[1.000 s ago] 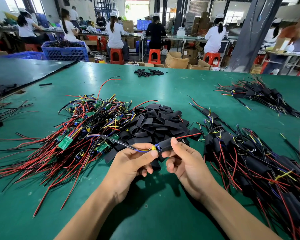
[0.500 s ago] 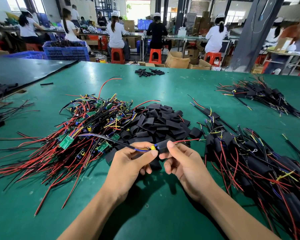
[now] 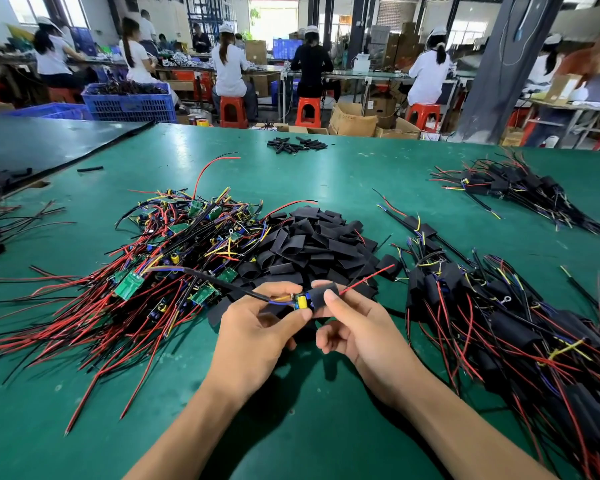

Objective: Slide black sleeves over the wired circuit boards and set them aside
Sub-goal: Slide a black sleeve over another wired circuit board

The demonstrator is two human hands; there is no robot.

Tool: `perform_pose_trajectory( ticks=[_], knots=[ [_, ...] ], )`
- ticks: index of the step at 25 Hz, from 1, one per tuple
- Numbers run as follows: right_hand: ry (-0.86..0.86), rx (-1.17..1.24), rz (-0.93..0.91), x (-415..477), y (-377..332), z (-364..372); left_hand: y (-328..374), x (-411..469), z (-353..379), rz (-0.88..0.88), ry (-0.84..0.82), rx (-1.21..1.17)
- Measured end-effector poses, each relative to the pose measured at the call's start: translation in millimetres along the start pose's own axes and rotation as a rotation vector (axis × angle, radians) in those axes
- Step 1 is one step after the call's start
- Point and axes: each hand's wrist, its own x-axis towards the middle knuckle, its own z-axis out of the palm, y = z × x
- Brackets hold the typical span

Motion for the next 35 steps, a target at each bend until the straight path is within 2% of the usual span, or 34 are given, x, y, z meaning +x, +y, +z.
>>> perform_pose_trajectory(
  ticks=[4,14,23,30,35],
  knots=[
    [0.040,-0.040,0.002,2,-3,-2,2,-2,3,0.026,0.041,0.077],
    [0.004,-0.122,-0.085,1,2,0,8,-5,2,0.003,0.042,0.038],
    [0.021,-0.257,-0.063,3,8,1,4,-6,3,0.085,0.062,0.135],
    [0.184,-0.100,-0.084,3,3,-3,0,-6,4,0.127,0.070,0.203],
    [0.196,-0.075,-0.086,2,5,0,2,-8,3,0.098,0.055,0.158]
  ],
)
